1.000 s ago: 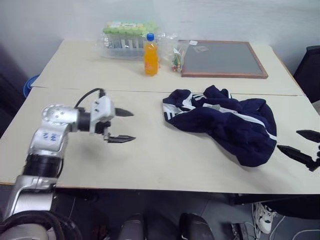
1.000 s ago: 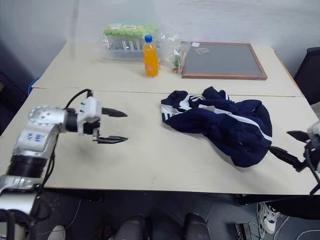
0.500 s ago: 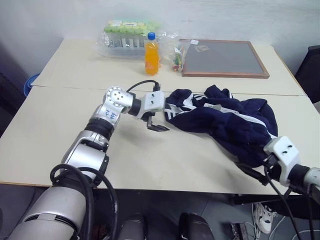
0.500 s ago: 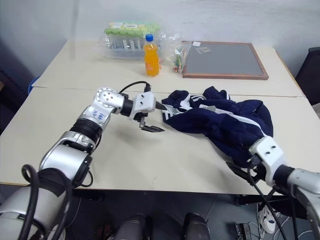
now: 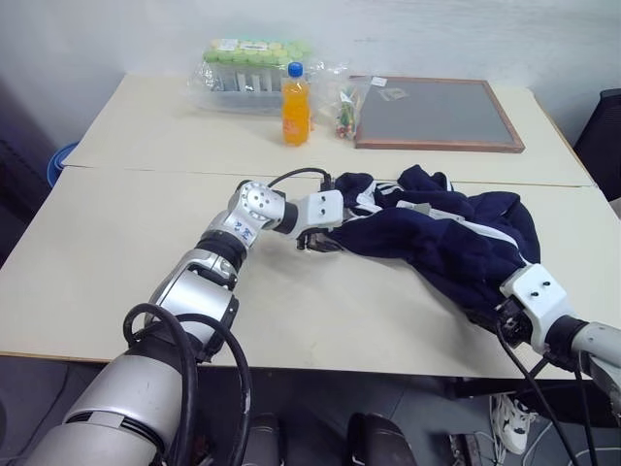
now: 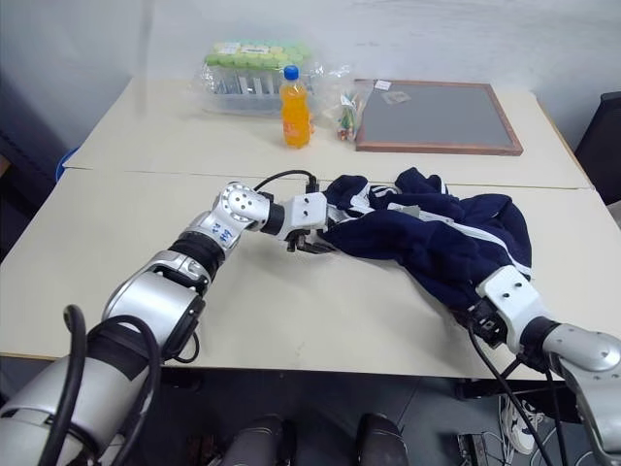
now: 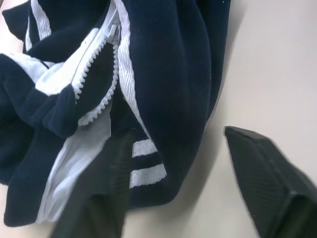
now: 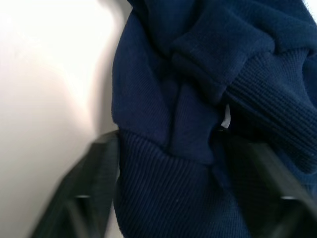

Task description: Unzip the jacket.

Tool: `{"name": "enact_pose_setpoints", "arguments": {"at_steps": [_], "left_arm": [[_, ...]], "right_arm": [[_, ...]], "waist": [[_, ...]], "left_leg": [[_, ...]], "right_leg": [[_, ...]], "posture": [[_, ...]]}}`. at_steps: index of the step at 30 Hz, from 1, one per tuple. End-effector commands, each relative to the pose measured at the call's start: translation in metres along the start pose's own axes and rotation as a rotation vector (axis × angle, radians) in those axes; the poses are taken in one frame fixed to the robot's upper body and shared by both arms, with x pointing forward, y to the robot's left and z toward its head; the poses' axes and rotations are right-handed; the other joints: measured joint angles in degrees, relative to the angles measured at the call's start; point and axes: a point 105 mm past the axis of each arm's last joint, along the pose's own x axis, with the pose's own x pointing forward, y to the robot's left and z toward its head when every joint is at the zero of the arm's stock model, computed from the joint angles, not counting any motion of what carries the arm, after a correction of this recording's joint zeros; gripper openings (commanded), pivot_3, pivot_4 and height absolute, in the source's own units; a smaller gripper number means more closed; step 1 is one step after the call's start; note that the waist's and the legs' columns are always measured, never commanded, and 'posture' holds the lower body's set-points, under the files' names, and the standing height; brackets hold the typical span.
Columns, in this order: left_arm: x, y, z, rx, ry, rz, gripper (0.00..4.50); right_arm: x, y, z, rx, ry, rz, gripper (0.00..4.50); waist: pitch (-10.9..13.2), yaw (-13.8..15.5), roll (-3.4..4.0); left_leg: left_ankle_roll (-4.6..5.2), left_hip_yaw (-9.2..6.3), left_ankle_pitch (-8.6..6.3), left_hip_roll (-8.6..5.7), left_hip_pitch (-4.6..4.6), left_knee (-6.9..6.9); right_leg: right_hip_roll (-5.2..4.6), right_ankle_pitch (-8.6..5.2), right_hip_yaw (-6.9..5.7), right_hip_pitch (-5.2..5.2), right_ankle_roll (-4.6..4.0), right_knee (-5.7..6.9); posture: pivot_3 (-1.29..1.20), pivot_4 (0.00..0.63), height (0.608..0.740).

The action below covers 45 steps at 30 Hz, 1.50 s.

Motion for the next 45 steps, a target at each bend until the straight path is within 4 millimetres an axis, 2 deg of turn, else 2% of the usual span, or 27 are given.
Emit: {"name": "enact_pose_setpoints", "arguments": {"at_steps": [1,6,10,15,20,23,26,29,33,39,45], "left_arm": [[-0.004,0.009,0.010,0.026,-0.015,0.026,1.64],[-0.006,0.007,0.008,0.025,-0.022,0.014,0.08],[-0.009,0.003,0.003,0.024,-0.021,-0.015,0.03],[-0.019,-0.014,0.000,0.083,-0.064,-0.127,0.03],[-0.040,-0.046,-0.001,0.200,-0.128,-0.295,0.03],[-0.063,-0.080,-0.011,0.261,-0.104,-0.387,0.03],[-0.079,-0.101,-0.017,0.254,-0.063,-0.405,0.03],[-0.088,-0.112,-0.025,0.215,-0.020,-0.378,0.03],[-0.092,-0.121,-0.030,0.171,0.010,-0.350,0.03],[-0.087,-0.133,-0.012,0.118,-0.039,-0.335,0.03],[-0.086,-0.140,-0.011,0.089,-0.028,-0.324,0.03]], "right_arm": [[-0.001,-0.003,0.003,-0.034,-0.009,-0.003,1.73],[-0.001,-0.001,0.002,-0.046,-0.005,0.022,0.01],[-0.002,-0.003,0.002,-0.089,0.007,0.031,0.00],[-0.008,-0.006,-0.001,-0.283,0.004,0.109,0.00],[-0.017,-0.011,-0.007,-0.422,-0.003,0.214,0.00],[-0.025,-0.007,-0.014,-0.467,0.004,0.321,0.00],[-0.032,-0.003,-0.020,-0.493,0.007,0.395,0.00],[-0.036,-0.001,-0.026,-0.530,0.004,0.444,0.00],[-0.035,-0.003,-0.031,-0.575,-0.006,0.461,0.00],[-0.032,-0.021,-0.039,-0.702,0.030,0.452,0.00],[-0.034,-0.029,-0.046,-0.739,0.051,0.463,0.00]], "waist": [[0.0,0.0,0.00],[0.0,0.0,0.00],[0.0,-0.1,0.00],[0.0,-0.1,0.00],[0.0,-0.4,0.01],[0.0,-0.9,0.05],[0.0,-1.2,0.05],[0.0,-1.1,0.05],[0.0,-0.6,0.05],[0.0,-0.5,0.06],[0.0,-0.3,0.06]], "left_leg": [[0.00,0.00,0.00,0.00,0.00,0.00],[0.00,0.00,0.00,0.00,0.00,0.00],[0.00,0.00,0.00,0.00,0.00,0.00],[0.00,0.02,0.00,0.00,0.01,0.00],[-0.01,0.02,0.01,0.03,0.04,-0.02],[-0.01,0.02,0.01,0.04,0.05,-0.02],[-0.02,-0.02,0.01,0.07,0.12,-0.04],[-0.01,-0.06,0.01,0.07,0.13,0.11],[0.00,-0.14,0.00,0.09,0.14,0.23],[0.01,-0.13,-0.01,0.11,0.14,0.25],[0.01,-0.12,-0.01,0.11,0.14,0.28]], "right_leg": [[0.00,0.00,0.00,0.00,0.00,0.00],[0.00,0.00,0.00,0.00,0.00,0.00],[0.00,0.00,0.00,0.00,0.00,0.00],[0.00,0.00,0.00,0.00,0.00,0.00],[0.01,0.00,-0.01,0.01,0.00,0.02],[0.01,0.00,0.00,0.01,0.00,0.03],[0.02,0.00,-0.01,0.06,0.00,0.04],[0.01,0.00,-0.01,0.16,0.00,0.05],[0.01,0.00,-0.03,0.25,0.00,0.05],[0.01,0.00,-0.03,0.24,0.00,0.08],[0.01,0.00,-0.03,0.26,0.00,0.07]], "posture": [[0.00,0.150,0.740],[0.00,0.150,0.740],[0.00,0.150,0.740],[0.00,0.150,0.740],[0.00,0.150,0.740],[0.00,0.150,0.740],[0.00,0.150,0.740],[0.00,0.150,0.740],[0.00,0.150,0.740],[0.00,0.150,0.740],[0.00,0.150,0.740]]}}
